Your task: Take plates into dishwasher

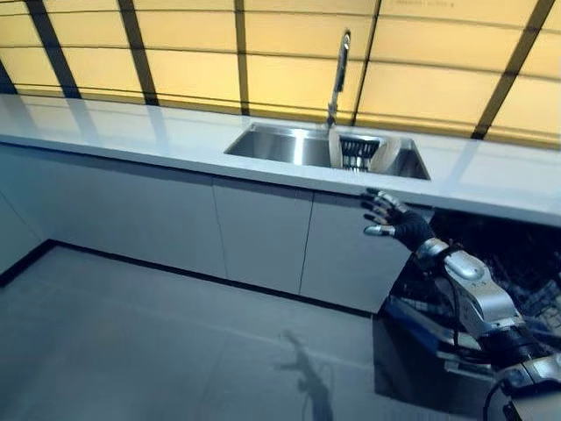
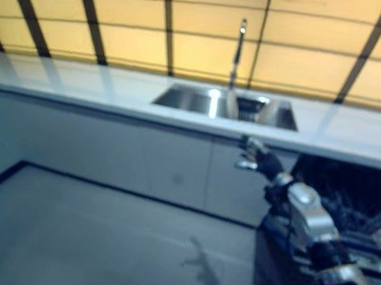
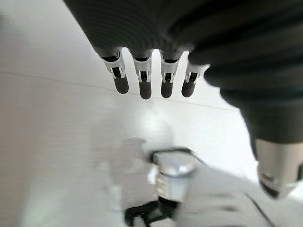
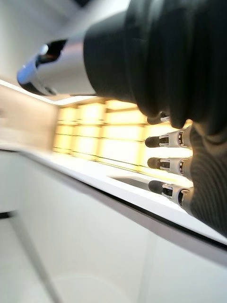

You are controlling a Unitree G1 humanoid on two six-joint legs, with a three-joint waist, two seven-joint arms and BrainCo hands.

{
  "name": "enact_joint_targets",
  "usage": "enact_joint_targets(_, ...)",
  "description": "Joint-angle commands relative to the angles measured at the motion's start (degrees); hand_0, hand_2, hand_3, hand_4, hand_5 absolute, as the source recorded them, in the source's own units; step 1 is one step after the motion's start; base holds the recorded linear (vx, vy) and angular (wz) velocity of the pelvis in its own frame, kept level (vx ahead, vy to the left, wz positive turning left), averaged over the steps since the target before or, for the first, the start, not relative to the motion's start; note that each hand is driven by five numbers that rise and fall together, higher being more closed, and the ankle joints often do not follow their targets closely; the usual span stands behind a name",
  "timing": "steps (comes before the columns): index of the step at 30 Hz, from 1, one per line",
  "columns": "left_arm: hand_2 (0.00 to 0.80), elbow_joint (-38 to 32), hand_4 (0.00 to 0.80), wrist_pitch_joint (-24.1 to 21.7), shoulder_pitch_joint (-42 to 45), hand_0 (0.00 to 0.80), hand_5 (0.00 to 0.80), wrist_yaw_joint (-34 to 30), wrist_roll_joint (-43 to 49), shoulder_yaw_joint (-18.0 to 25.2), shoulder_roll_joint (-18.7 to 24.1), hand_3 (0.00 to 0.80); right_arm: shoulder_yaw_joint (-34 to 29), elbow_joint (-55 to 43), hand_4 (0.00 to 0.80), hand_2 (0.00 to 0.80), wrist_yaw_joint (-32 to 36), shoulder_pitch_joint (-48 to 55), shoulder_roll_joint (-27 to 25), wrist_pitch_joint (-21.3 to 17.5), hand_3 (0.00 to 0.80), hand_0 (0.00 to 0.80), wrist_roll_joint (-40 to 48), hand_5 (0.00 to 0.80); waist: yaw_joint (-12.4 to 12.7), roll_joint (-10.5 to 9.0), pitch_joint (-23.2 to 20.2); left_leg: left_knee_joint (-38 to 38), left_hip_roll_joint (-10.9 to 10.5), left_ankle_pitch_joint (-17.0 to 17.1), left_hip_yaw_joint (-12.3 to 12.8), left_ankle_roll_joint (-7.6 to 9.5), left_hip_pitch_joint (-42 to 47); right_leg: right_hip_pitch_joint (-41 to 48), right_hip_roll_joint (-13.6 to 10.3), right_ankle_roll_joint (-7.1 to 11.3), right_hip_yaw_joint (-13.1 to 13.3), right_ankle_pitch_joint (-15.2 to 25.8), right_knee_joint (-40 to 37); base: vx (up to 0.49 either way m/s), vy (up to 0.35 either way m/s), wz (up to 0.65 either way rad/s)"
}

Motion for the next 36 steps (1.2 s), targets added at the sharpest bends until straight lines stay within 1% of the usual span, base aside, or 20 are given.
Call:
enact_joint_targets(1, 0.000, -1.39, 0.000, -2.46, 3.79, 0.000, 0.000, 0.55, -3.06, -1.89, 3.01, 0.000, -3.21, -0.44, 0.000, 0.000, -4.43, -4.28, -2.98, -1.80, 0.000, 0.000, 1.05, 0.000, 3.48, -1.36, -4.23, -5.90, -1.43, 15.55, 3.76, 2.93, -9.56, 17.17, 5.70, 5.85, 3.04, -1.69, -1.81, 0.332, 0.106, -0.52)
enact_joint_targets(4, 0.000, -0.88, 0.000, -1.67, 3.13, 0.000, 0.000, 0.29, -4.19, -1.39, 3.50, 0.000, -2.16, 2.27, 0.000, 0.000, -3.59, -6.51, -4.64, -1.59, 0.000, 0.000, 1.24, 0.000, 3.53, -2.16, -5.84, -6.48, -0.93, 12.10, 5.27, 4.21, -7.89, 18.45, 3.42, 7.44, 2.86, -2.79, -1.11, 0.297, 0.116, -0.74)
enact_joint_targets(5, 0.000, -0.51, 0.000, -1.59, 2.53, 0.000, 0.000, 0.32, -4.13, -0.94, 3.82, 0.000, -1.82, 2.37, 0.000, 0.000, -3.61, -7.25, -5.24, -0.67, 0.000, 0.000, 1.60, 0.000, 2.87, -2.44, -6.52, -5.03, 0.25, 11.00, 7.00, 4.79, -6.67, 18.00, 2.35, 8.27, 1.36, -3.63, -0.35, 0.227, 0.111, -1.26)
enact_joint_targets(6, 0.000, -0.36, 0.000, -1.68, 2.29, 0.000, 0.000, 0.34, -4.10, -0.74, 3.89, 0.000, -1.84, 2.25, 0.000, 0.000, -3.67, -7.28, -5.36, -0.37, 0.000, 0.000, 1.72, 0.000, 2.61, -2.65, -6.64, -4.21, 0.38, 10.38, 7.37, 5.00, -6.52, 17.85, 1.89, 8.52, 0.68, -3.95, 0.04, 0.327, 0.132, -1.16)
enact_joint_targets(7, 0.000, 0.02, 0.000, -1.91, 1.29, 0.000, 0.000, 0.28, -4.12, -0.07, 4.16, 0.000, -2.29, 1.70, 0.000, 0.000, -3.54, -6.81, -5.90, 0.45, 0.000, 0.000, 2.45, 0.000, 2.18, -3.65, -7.29, -0.98, 0.73, 8.02, 7.63, 5.80, -6.27, 17.29, 0.11, 9.52, -1.84, -4.16, 1.22, 0.293, 0.093, -0.29)
enact_joint_targets(9, 0.000, 0.18, 0.000, -1.88, 0.71, 0.000, 0.000, 0.01, -2.76, 0.01, 4.26, 0.000, -2.83, 3.43, 0.000, 0.000, -2.87, -7.24, -6.94, 1.07, 0.000, 0.000, 3.11, 0.000, 2.13, -4.92, -8.34, 0.00, 0.69, 6.53, 7.88, 6.64, -5.32, 16.29, -1.70, 10.78, -4.78, -2.67, 1.89, 0.271, 0.063, 0.21)
enact_joint_targets(11, 0.000, 0.66, 0.000, -2.24, 0.35, 0.000, 0.000, 0.56, -0.84, -0.65, 4.55, 0.000, -3.31, 6.79, 0.000, 0.000, -2.22, -8.20, -8.34, 0.21, 0.000, 0.000, 3.74, 0.000, 2.40, -5.90, -9.06, 0.23, 0.36, 5.65, 7.34, 7.04, -4.53, 15.33, -3.45, 11.88, -7.46, -0.85, 2.10, 0.205, 0.030, -0.06)
enact_joint_targets(12, 0.000, 0.79, 0.000, -2.09, -0.02, 0.000, 0.000, 0.64, -0.37, -1.02, 4.88, 0.000, -3.19, 7.48, 0.000, 0.000, -2.55, -8.70, -8.95, 0.02, 0.000, 0.000, 4.12, 0.000, 2.44, -6.14, -9.27, 0.46, 0.37, 5.46, 7.27, 7.11, -4.58, 14.96, -3.87, 11.91, -8.13, -0.66, 2.21, 0.168, 0.028, 0.05)
enact_joint_targets(19, 0.000, 0.70, 0.000, -0.16, -2.86, 0.000, 0.000, -0.14, 1.77, -2.13, 6.45, 0.000, -3.85, 8.87, 0.000, 0.000, -5.25, -11.06, -9.99, -0.10, 0.000, 0.000, 4.19, 0.000, 2.36, -6.76, -9.69, 2.92, -0.26, 3.06, 6.69, 7.90, -5.21, 12.08, -7.10, 13.67, -11.27, 2.96, 3.61, 0.115, 0.022, 0.16)
enact_joint_targets(24, 0.000, 0.90, 0.000, 0.18, -2.99, 0.000, 0.000, -0.49, 1.66, -1.66, 6.73, 0.000, -3.57, 8.46, 0.000, 0.000, -7.33, -12.99, -11.37, -0.56, 0.000, 0.000, 3.62, 0.000, 1.77, -7.27, -9.71, 6.92, -1.30, -0.03, 5.89, 8.78, -5.08, 10.02, -8.66, 14.86, -11.23, 6.84, 6.15, 0.170, 0.073, 0.06)
enact_joint_targets(27, 0.000, 0.85, 0.000, 0.39, -3.17, 0.000, 0.000, -0.17, 0.28, -1.17, 6.43, 0.000, -3.51, 8.96, 0.000, 0.000, -8.40, -13.96, -10.89, -0.53, 0.000, 0.000, 3.22, 0.000, 1.97, -7.04, -9.75, 6.86, -1.47, -1.19, 4.95, 9.54, -3.79, 8.95, -10.57, 15.92, -11.81, 10.02, 10.01, 0.139, 0.097, 0.00)
enact_joint_targets(28, 0.000, 1.04, 0.000, 0.38, -3.40, 0.000, 0.000, -0.18, 0.11, -1.32, 6.59, 0.000, -3.30, 9.42, 0.000, 0.000, -9.25, -14.31, -10.59, -0.26, 0.000, 0.000, 3.16, 0.000, 2.35, -7.19, -10.11, 6.57, -1.91, -1.47, 4.99, 10.20, -3.71, 9.50, -11.52, 16.76, -11.48, 14.31, 12.99, 0.116, 0.096, -0.04)
enact_joint_targets(29, 0.000, 1.40, 0.000, 0.00, -3.68, 0.000, 0.000, -0.38, 0.54, -1.49, 6.91, 0.000, -3.13, 9.77, 0.000, 0.000, -10.04, -14.47, -10.53, -0.06, 0.000, 0.000, 3.04, 0.000, 2.30, -7.13, -10.33, 6.31, -2.06, -2.06, 5.27, 10.84, -3.22, 8.98, -11.61, 17.61, -10.57, 18.90, 17.41, 0.083, 0.077, -0.13)
enact_joint_targets(30, 0.000, 1.51, 0.000, -0.14, -3.75, 0.000, 0.000, -0.43, 0.72, -1.50, 6.96, 0.000, -3.07, 9.84, 0.000, 0.000, -10.22, -14.54, -10.52, -0.01, 0.000, 0.000, 3.05, 0.000, 2.38, -7.08, -10.37, 6.31, -2.01, -2.22, 5.42, 10.98, -3.16, 8.61, -11.56, 17.81, -10.22, 19.47, 18.36, 0.244, 0.195, -0.28)
enact_joint_targets(31, 0.000, 1.53, 0.000, -0.31, -4.04, 0.000, 0.000, -0.69, 1.87, -1.61, 7.70, 0.000, -2.81, 9.67, 0.000, 0.000, -11.51, -13.94, -11.09, 0.98, 0.000, 0.000, 3.51, 0.000, 0.33, -4.57, -9.96, 5.11, -0.79, -3.70, 4.34, 11.86, 1.14, 0.18, -6.99, 18.50, -8.31, 23.08, 35.81, 0.211, 0.184, -0.23)
enact_joint_targets(32, 0.000, 1.51, 0.000, -0.28, -4.08, 0.000, 0.000, -0.70, 1.83, -1.67, 7.71, 0.000, -2.81, 9.66, 0.000, 0.000, -11.56, -13.88, -11.13, 1.05, 0.000, 0.000, 3.50, 0.000, 0.29, -3.93, -10.04, 4.85, -0.28, -3.57, 4.17, 11.83, 1.43, -0.98, -6.74, 18.33, -8.81, 23.12, 37.01, 0.379, 0.311, 0.19)
enact_joint_targets(33, 0.000, 1.18, 0.000, -0.01, -4.22, 0.000, 0.000, -0.17, 1.21, -2.03, 7.88, 0.000, -2.80, 9.88, 0.000, 0.000, -11.96, -13.13, -11.22, 1.43, 0.000, 0.000, 2.95, 0.000, -1.03, -2.45, -9.18, 3.69, -0.25, -4.12, 3.07, 11.79, 5.04, -8.02, -9.14, 17.08, -12.70, 20.95, 41.97, 0.312, 0.209, 0.67)
enact_joint_targets(34, 0.000, 0.84, 0.000, 0.34, -4.11, 0.000, 0.000, -0.15, 1.30, -1.81, 7.95, 0.000, -2.60, 10.16, 0.000, 0.000, -11.95, -13.28, -11.63, 2.04, 0.000, 0.000, 3.14, 0.000, -1.90, -1.56, -8.50, 2.24, -0.01, -4.15, 2.42, 11.58, 7.67, -12.66, -10.97, 16.16, -14.94, 19.77, 41.79, 0.328, 0.180, 0.64)
enact_joint_targets(35, 0.000, 0.68, 0.000, 0.46, -4.10, 0.000, 0.000, -0.21, 1.41, -1.67, 7.97, 0.000, -2.51, 10.31, 0.000, 0.000, -11.89, -13.39, -11.77, 2.09, 0.000, 0.000, 3.20, 0.000, -2.14, -1.40, -8.40, 1.88, 0.09, -4.03, 2.23, 11.44, 8.10, -14.09, -11.13, 15.95, -15.41, 20.08, 39.97, 0.373, -0.040, 0.29)
enact_joint_targets(36, 0.000, 0.15, 0.000, 0.79, -3.87, 0.000, 0.000, -0.29, 2.04, -1.24, 8.15, 0.000, -2.28, 10.81, 0.000, 0.000, -12.06, -13.71, -12.49, 2.88, 0.000, 0.000, 3.91, 0.000, -3.48, -2.08, -7.70, 0.19, -0.96, -5.02, 0.66, 10.90, 11.26, -18.39, -11.96, 15.56, -16.69, 19.25, 31.31, 0.323, -0.124, 0.04)
